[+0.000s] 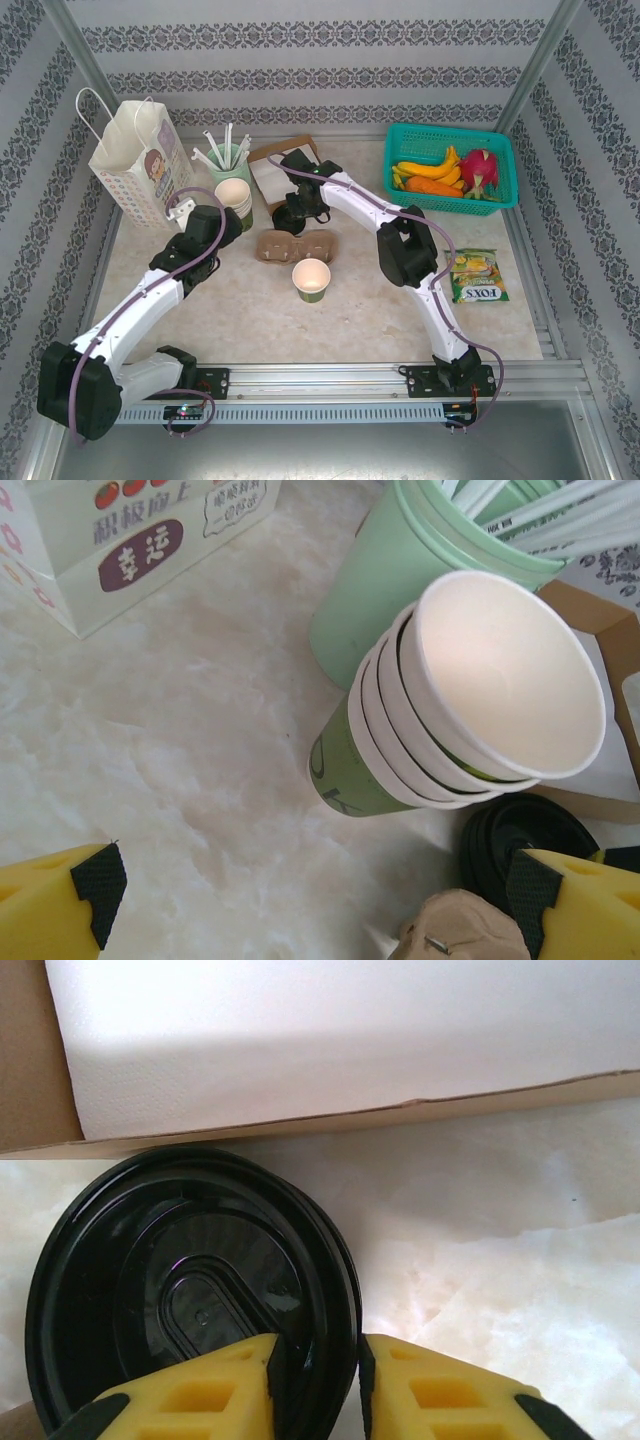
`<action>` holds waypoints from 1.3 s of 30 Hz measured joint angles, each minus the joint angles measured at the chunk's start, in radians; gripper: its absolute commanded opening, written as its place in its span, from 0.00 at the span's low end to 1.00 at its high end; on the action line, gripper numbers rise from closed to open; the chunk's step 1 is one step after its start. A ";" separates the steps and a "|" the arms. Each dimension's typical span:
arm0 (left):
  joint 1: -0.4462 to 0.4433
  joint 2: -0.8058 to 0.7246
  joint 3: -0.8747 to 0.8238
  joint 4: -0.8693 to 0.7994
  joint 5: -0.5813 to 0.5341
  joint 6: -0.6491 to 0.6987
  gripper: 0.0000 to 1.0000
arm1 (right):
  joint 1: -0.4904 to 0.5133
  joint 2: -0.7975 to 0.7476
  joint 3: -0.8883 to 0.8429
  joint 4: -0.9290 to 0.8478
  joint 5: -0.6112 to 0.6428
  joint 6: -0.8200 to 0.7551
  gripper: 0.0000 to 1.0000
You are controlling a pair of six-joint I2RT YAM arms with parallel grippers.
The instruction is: Pack the takeout coffee
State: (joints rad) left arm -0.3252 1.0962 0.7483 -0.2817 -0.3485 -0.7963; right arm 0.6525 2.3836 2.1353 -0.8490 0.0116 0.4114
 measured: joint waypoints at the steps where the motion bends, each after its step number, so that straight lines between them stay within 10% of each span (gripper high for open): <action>1: 0.000 0.005 0.004 0.000 0.007 0.004 1.00 | 0.000 0.000 0.002 0.000 0.000 0.000 0.24; 11: 0.006 0.022 0.026 0.007 0.068 0.036 1.00 | 0.001 -0.014 -0.017 0.040 0.061 -0.019 0.15; 27: 0.033 0.193 0.263 0.099 0.565 0.266 1.00 | 0.050 -0.390 -0.454 0.467 0.323 -0.097 0.14; 39: 0.030 0.271 0.245 0.369 0.633 0.142 0.80 | 0.050 -0.458 -0.543 0.683 0.370 0.040 0.14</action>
State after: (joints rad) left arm -0.2951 1.3670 0.9928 0.0868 0.2848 -0.6540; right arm 0.7025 1.9255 1.5921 -0.1661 0.3817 0.4515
